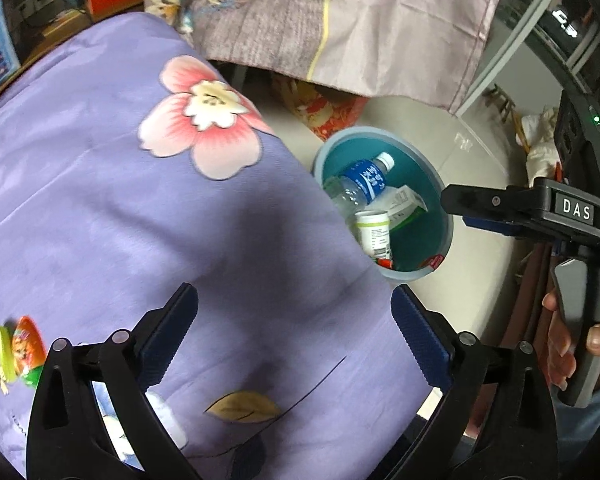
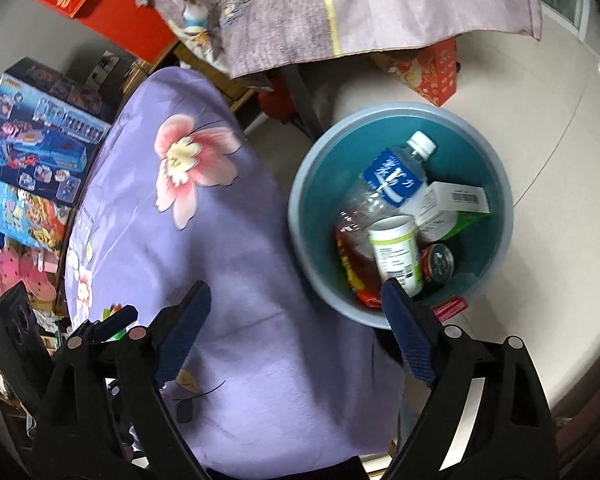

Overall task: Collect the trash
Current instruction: 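Move both tools back over the tablecloth toward the green-lid cup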

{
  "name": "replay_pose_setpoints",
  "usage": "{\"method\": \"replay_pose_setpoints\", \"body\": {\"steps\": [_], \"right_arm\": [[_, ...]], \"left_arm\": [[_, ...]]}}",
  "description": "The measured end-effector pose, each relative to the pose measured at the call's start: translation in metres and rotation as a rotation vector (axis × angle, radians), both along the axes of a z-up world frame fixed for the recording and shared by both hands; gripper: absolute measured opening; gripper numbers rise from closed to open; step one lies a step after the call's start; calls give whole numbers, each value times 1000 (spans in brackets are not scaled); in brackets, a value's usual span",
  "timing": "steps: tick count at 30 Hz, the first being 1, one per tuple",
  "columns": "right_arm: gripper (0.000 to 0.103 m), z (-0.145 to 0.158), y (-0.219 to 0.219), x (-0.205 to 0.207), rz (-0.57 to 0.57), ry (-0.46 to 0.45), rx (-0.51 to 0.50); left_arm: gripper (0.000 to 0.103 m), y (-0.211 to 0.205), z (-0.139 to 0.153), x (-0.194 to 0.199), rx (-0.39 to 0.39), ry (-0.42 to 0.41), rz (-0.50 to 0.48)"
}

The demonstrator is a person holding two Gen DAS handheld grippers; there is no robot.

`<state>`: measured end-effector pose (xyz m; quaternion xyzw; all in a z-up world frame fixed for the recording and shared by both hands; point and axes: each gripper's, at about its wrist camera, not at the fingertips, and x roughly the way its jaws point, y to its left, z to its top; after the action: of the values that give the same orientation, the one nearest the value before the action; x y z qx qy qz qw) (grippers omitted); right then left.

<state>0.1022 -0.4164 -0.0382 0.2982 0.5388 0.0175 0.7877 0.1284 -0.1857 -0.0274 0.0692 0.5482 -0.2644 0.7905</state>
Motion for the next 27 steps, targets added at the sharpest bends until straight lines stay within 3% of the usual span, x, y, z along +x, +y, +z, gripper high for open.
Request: {"method": "replay_pose_setpoints", "body": {"steps": [16,27], "right_arm": [[86,18,105,-2,155,26,-51],[86,15,186,-9,284,40,-59]], "left_arm": [[98,110,15,-35,-69,-29,133],[99,208,15,-73,-23,-56,259]]}}
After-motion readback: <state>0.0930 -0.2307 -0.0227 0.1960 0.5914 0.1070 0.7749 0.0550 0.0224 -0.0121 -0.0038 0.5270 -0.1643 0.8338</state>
